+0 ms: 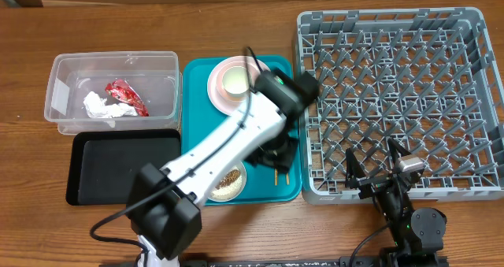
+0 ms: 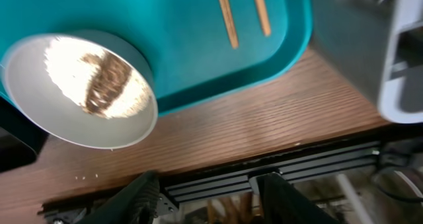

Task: Sort waste into correct bins and load items into the dishwasher
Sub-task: 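Move the left gripper to the white rice bowl and grip its rim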

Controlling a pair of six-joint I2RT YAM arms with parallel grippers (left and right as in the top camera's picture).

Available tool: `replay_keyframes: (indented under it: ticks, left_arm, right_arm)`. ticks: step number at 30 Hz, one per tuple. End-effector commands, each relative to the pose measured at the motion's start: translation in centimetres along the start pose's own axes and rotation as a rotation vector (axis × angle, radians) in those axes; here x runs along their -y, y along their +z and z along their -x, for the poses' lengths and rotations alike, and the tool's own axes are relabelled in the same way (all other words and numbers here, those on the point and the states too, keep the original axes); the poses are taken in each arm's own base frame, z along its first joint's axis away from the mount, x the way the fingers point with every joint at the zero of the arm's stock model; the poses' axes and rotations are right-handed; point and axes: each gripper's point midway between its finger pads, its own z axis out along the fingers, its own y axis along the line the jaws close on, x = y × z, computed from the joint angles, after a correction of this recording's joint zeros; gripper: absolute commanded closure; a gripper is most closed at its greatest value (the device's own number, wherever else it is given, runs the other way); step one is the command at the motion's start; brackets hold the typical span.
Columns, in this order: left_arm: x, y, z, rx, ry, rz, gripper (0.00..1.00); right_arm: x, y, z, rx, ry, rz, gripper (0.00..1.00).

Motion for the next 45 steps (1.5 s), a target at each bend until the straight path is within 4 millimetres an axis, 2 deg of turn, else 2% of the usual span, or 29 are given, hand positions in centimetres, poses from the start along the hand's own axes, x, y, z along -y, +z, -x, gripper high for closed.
replay_keyframes:
  ticks: [1, 5, 9, 19, 29, 31, 39, 45]
  left_arm:
    - [-1.1, 0.9, -0.3, 0.045, -0.096, 0.118, 0.46]
    - [-2.8, 1.7, -0.2, 0.061, -0.148, 0.205, 0.46]
    - [-4.1, 2.7, -0.1, 0.037, -0.182, 0.217, 0.48]
    - [-4.1, 6.4, 0.8, 0.001, -0.202, 0.111, 0.5]
    - [-5.8, 9.5, 1.0, -0.01, -0.246, 0.11, 0.56]
    - [-6.1, 9.8, 1.0, -0.01, -0.251, 0.113, 0.59]
    - [-6.9, 9.7, 2.0, 0.012, -0.266, 0.092, 0.87]
    - [-8.1, 9.6, 3.2, 0.039, -0.238, 0.085, 0.91]
  right_arm:
    - [0.1, 0.0, -0.1, 0.007, -0.001, -0.004, 0.0]
    - [0.1, 0.0, -0.1, 0.007, -0.001, -0.004, 0.0]
    - [0.1, 0.0, -0.1, 0.007, -0.001, -0.004, 0.0]
    - [0.1, 0.0, -0.1, 0.007, -0.001, -0.004, 0.0]
    - [0.1, 0.0, -0.1, 0.007, -0.001, -0.004, 0.0]
    - [0.1, 0.0, -0.1, 0.007, -0.001, -0.004, 0.0]
    - [0.1, 0.0, -0.1, 0.007, -0.001, -0.004, 0.0]
    - [0.1, 0.0, -0.1, 0.007, -0.001, -0.004, 0.0]
